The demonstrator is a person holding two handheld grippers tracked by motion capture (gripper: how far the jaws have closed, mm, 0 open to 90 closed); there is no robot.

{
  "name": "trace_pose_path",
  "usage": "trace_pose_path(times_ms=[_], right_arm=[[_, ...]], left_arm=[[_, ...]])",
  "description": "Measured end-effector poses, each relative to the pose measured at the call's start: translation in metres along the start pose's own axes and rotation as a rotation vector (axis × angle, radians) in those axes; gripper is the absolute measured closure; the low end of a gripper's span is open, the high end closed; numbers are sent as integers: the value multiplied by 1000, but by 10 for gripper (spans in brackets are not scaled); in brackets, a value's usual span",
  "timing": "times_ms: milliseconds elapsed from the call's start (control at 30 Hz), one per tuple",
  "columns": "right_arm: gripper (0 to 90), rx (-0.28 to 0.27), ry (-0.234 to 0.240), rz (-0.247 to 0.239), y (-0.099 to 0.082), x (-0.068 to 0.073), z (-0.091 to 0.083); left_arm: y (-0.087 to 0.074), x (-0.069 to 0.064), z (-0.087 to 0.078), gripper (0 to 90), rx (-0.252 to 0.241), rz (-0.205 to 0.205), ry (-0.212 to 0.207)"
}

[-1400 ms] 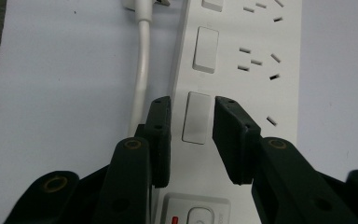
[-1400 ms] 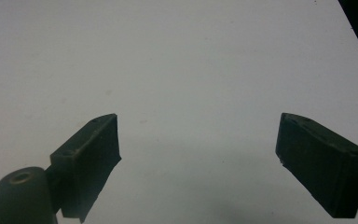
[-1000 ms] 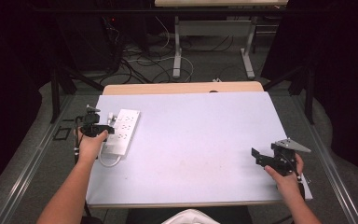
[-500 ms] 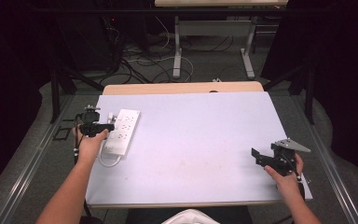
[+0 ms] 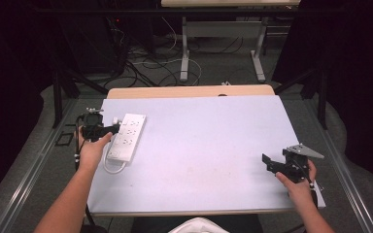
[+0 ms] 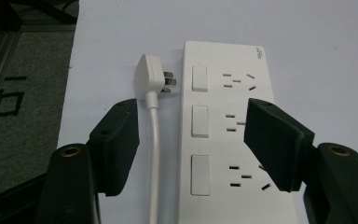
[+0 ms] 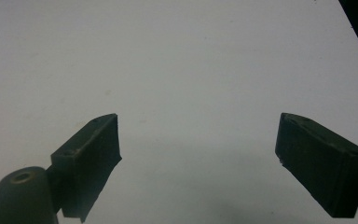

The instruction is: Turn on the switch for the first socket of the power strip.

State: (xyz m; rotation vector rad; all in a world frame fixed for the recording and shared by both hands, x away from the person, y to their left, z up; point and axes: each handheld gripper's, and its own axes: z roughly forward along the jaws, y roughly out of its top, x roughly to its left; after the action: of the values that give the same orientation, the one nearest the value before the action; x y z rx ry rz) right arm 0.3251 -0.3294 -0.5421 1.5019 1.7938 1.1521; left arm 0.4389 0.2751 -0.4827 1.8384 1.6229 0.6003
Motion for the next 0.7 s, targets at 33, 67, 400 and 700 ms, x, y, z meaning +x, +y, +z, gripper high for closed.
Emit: trace_pose_path(times_ms=[33, 67, 400, 700], right_arm=[[134, 0, 0, 0, 0, 0, 0], [134, -1, 0, 0, 0, 0, 0], [134, 3, -4, -1, 0, 0, 0], [133, 6, -3, -4, 0, 0, -1]], left_arm=[[0, -1, -1, 343, -4, 4, 0], [0, -1, -1, 333, -11, 6, -3], [3, -10, -9, 200, -35, 20, -53], [5, -28, -19, 97, -62, 56, -139]])
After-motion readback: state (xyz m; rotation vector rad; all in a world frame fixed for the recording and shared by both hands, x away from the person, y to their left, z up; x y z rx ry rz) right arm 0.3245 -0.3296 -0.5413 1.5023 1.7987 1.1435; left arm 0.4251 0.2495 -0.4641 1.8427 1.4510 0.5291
